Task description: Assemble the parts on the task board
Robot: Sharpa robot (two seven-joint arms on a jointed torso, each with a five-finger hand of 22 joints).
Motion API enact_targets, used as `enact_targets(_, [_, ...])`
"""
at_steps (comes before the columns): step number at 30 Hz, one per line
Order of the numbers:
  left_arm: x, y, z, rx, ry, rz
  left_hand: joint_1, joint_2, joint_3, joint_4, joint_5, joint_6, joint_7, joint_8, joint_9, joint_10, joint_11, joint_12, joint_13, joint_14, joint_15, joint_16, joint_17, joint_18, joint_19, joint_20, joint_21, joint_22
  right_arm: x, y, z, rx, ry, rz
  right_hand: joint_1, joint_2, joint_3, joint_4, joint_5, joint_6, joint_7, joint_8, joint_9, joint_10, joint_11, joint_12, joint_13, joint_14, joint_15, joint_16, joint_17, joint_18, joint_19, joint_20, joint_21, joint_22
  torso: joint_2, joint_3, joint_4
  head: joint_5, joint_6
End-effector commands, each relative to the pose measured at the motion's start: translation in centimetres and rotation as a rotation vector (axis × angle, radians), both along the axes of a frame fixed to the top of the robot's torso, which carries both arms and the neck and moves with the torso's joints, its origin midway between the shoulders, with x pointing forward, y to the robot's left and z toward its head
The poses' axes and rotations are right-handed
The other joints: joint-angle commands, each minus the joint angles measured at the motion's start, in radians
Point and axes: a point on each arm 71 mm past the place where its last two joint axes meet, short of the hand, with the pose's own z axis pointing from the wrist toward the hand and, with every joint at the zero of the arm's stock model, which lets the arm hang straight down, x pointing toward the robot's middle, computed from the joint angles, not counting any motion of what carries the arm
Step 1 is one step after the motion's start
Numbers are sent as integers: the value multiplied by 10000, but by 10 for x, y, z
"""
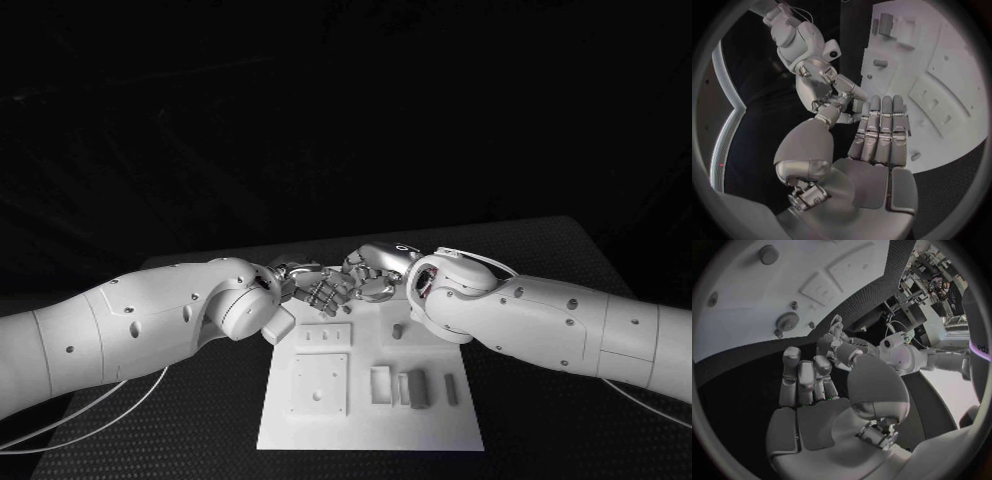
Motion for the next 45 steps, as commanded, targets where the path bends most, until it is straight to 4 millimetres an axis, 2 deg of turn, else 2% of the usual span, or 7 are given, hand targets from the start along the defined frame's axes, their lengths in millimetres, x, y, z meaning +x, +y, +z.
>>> enact_targets(1, [-1, -5, 2, 64, -100, -250, -184, -1, -36, 113, -1, 95, -3, -28, -12, 134, -34, -20, 44, 125, -43, -45, 51, 140, 57, -31, -41, 35, -5, 7, 0, 53, -2, 457, 7, 15, 13, -29, -15, 2143, -104, 40, 18, -168, -136, -20, -13, -2, -72, 44, 9, 159, 11, -61, 67, 153, -3, 4, -7, 16, -12])
enact_targets(20, [-1, -8, 0, 25, -118, -256, -302, 69, -35, 207, -1, 166, -35, -25, -21, 201, -64, -45, 101, 177, -82, -57, 146, 132, 79, -64, -43, 79, -7, 12, -1, -4, 185, 621, 2, 18, 14, -31, -15, 2146, -106, 31, 21, -165, -138, -20, -26, -1, -80, 43, -8, 159, 18, -69, 66, 149, 1, 0, -4, -7, -43])
enact_targets(25, [-1, -9, 0, 37, -92, -278, -218, 242, 21, 145, -1, 236, -73, -6, -17, 265, -89, -51, 141, 224, -107, -59, 210, 112, 72, -79, -55, 105, -7, 13, -1, -10, 199, 643, 0, 18, 14, -32, -15, 2147, -106, 29, 21, -163, -138, -19, -27, 0, -82, 42, -10, 159, 19, -70, 66, 148, 2, -3, 1, -12, -55])
enact_targets(35, [1, -8, -1, 289, -127, -84, -246, 384, -4, 69, 4, 439, -148, 60, 1, 462, -170, -24, 238, 399, -187, -19, 357, 83, 152, -147, -27, 180, -9, 15, -1, 15, 220, 697, 0, 20, 16, -33, -15, 2149, -107, 25, 23, -158, -139, -17, -28, 9, -85, 41, -4, 159, 21, -73, 65, 147, 2, -1, 0, -4, -79])
enact_targets(45, [3, -9, -2, 385, -63, 19, -440, 374, -77, 114, 4, 560, -194, 68, -9, 578, -215, -39, 310, 495, -235, -27, 475, 37, 188, -201, -26, 233, -11, 18, -2, -56, 275, 772, 2, 19, 17, -35, -14, 2150, -108, 21, 24, -158, -140, -17, -33, 14, -89, 40, -3, 159, 23, -77, 65, 146, 2, 2, -7, 1, -105])
